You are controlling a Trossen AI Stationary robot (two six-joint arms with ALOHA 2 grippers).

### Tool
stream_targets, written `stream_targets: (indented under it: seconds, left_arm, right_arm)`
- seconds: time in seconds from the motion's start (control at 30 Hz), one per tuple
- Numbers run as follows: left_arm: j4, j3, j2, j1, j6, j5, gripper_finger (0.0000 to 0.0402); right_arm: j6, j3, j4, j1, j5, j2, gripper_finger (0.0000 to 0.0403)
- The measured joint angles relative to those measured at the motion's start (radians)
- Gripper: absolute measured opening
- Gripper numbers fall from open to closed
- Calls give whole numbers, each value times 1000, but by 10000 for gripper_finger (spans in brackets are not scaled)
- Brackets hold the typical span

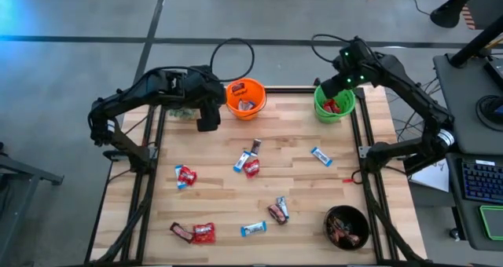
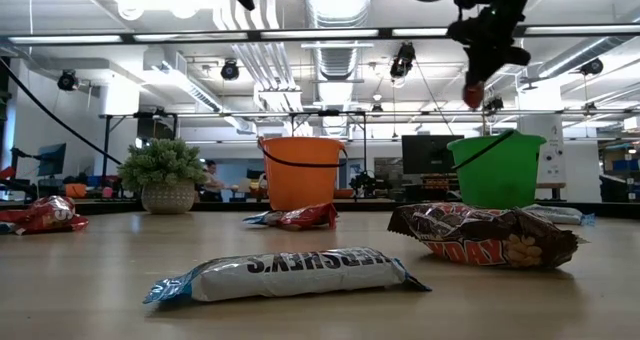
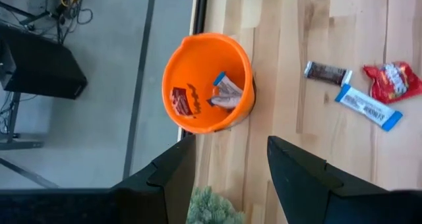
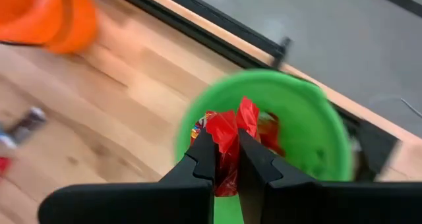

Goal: Sort candy
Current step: Put the red candy into the green bucket

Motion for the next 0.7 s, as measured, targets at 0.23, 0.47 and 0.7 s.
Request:
stream_targets:
  seconds: [0.23, 0.47, 0.7]
  left_arm:
    - [-45, 0, 0, 0, -19, 0, 170]
    - [-68, 0, 0, 0, -19, 0, 170]
    - [-67, 0, 0, 0, -19, 0, 170]
  right_arm:
    - [-46, 0, -82, -52, 9, 0, 19]
    - [-54, -1, -96, -59, 18, 0, 20]
    - [-58, -1, -94, -58, 34, 0, 61]
